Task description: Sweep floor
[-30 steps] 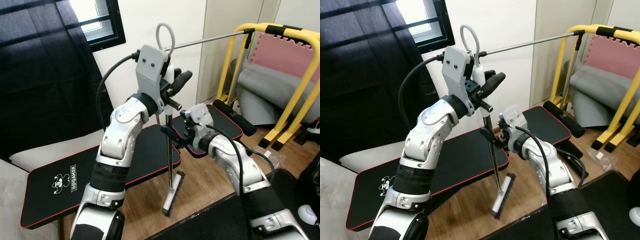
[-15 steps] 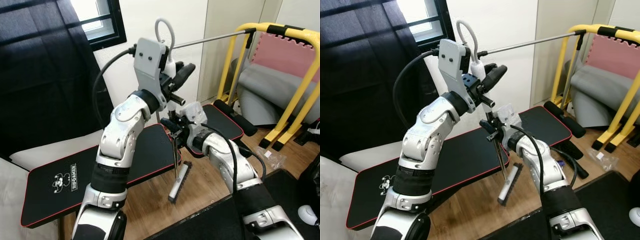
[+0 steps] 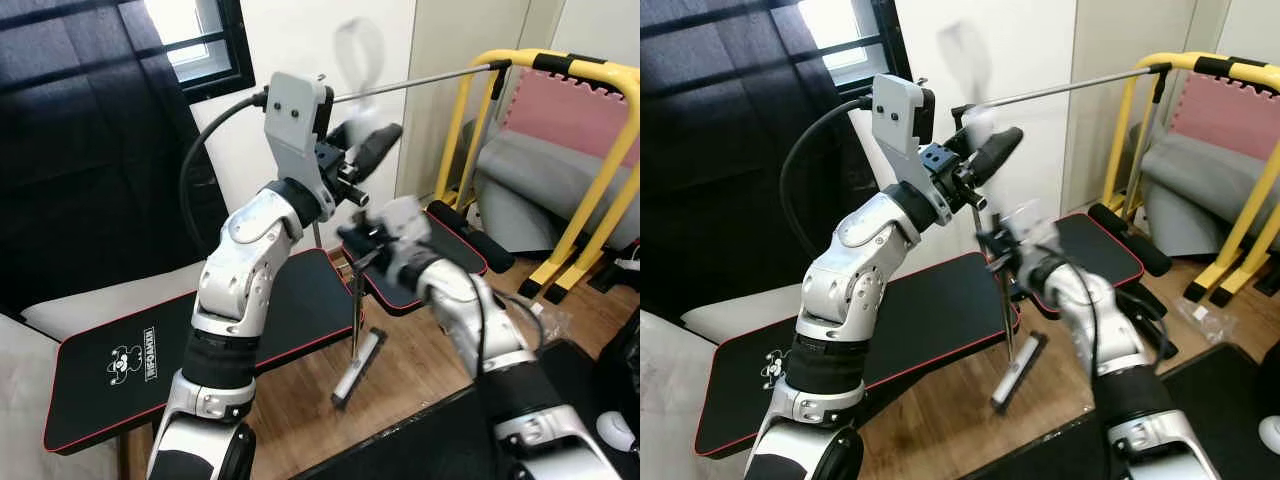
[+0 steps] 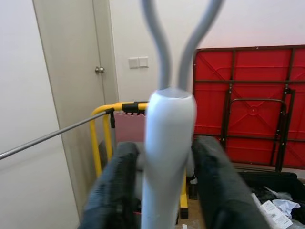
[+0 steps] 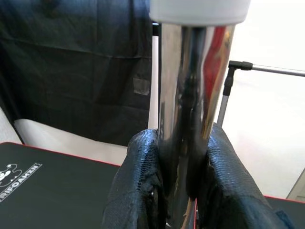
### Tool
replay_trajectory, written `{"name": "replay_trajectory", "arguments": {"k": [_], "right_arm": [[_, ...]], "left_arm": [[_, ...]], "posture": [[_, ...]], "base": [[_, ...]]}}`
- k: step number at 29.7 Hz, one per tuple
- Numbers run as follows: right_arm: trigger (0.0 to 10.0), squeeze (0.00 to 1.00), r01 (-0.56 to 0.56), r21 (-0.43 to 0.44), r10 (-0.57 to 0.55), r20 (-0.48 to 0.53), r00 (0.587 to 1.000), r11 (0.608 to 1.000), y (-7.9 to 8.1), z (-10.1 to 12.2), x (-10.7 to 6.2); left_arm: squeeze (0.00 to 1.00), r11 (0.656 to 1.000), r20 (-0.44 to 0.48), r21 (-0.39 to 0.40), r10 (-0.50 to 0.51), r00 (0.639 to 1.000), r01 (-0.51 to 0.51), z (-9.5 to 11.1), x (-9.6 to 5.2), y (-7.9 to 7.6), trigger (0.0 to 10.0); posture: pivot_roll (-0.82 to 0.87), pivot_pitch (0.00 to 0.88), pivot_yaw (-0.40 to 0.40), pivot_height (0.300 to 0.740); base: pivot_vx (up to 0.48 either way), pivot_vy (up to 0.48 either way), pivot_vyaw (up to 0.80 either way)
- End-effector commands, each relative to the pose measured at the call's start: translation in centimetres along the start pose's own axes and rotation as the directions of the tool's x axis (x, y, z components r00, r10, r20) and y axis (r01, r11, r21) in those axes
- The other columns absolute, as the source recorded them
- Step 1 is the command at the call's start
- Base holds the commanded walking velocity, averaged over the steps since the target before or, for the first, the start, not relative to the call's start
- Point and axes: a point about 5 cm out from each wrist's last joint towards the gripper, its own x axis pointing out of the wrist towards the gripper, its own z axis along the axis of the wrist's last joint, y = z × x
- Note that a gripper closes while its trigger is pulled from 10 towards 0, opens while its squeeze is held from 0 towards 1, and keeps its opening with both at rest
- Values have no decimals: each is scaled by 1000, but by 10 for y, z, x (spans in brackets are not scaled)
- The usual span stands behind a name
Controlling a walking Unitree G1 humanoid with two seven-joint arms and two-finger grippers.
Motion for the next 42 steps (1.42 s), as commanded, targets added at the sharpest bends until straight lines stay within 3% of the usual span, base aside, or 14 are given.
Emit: {"name": "replay_trajectory", "arguments": {"k": [1,7,14,16,18,19,20,21,22,23,25,26,30,42], "right_arm": [[0,0,15,-29,-14,33,999,999,-4,12,3],[0,0,38,-50,-37,18,999,998,-11,10,2],[0,0,99,-70,-97,27,995,993,-34,16,1],[0,0,90,-56,-89,19,996,994,-36,16,1],[0,0,7,-55,-9,-28,1000,998,-33,12,3],[0,0,7,-55,-9,-28,1000,998,-33,12,3],[0,0,-17,-65,14,-44,999,998,-32,11,4],[0,0,-31,-89,25,-58,998,996,-31,10,7],[0,0,-31,-89,25,-58,998,996,-31,10,7],[0,0,-36,-107,29,-66,997,994,-31,10,11],[0,0,-39,-115,31,-71,997,993,-31,11,12],[10000,0,-37,-131,27,-79,997,991,-32,11,17],[10000,0,-46,-132,39,-52,998,990,-23,20,40],[10000,0,-43,-113,42,-13,999,993,-8,36,69]], "left_arm": [[1000,1000,-18,-13,3,1000,-3,-4,-7,2,10000],[1000,1000,-8,-15,-6,1000,6,2,-23,7,10000],[1000,1000,-33,16,12,999,-12,19,-73,28,10000],[1000,998,-68,35,52,996,-50,16,-85,33,10000],[1000,985,-157,66,169,973,-160,3,-115,39,10000],[1000,985,-157,66,169,973,-160,3,-115,39,10000],[1000,974,-197,86,222,955,-208,-3,-128,41,10000],[847,959,-251,109,280,927,-261,-11,-144,42,10000],[847,959,-251,109,280,927,-261,-11,-144,42,10000],[59,946,-290,128,323,901,-297,-16,-156,42,10000],[59,939,-311,139,344,886,-316,-18,-163,40,10000],[0,932,-335,148,361,870,-329,-20,-172,36,10000],[0,914,-379,134,404,833,-382,-24,-193,13,10000],[0,915,-334,68,396,855,-397,-1,-208,-24,10000]], "posture": [[-86,11,40,740],[-81,13,37,740],[-66,32,36,740],[-55,38,35,740],[-43,50,34,740],[-43,50,34,740],[-43,52,33,740],[-42,65,32,740],[-42,65,32,740],[-40,71,31,740],[-36,83,29,740],[-29,99,24,740],[-4,144,14,740],[79,290,-21,740]], "base": [[0,0,0],[0,0,0],[0,0,0],[0,0,0],[0,0,0],[0,0,0],[0,0,0],[0,0,0],[0,0,0],[0,0,0],[0,0,0],[0,0,0],[0,0,0],[0,0,0]]}}
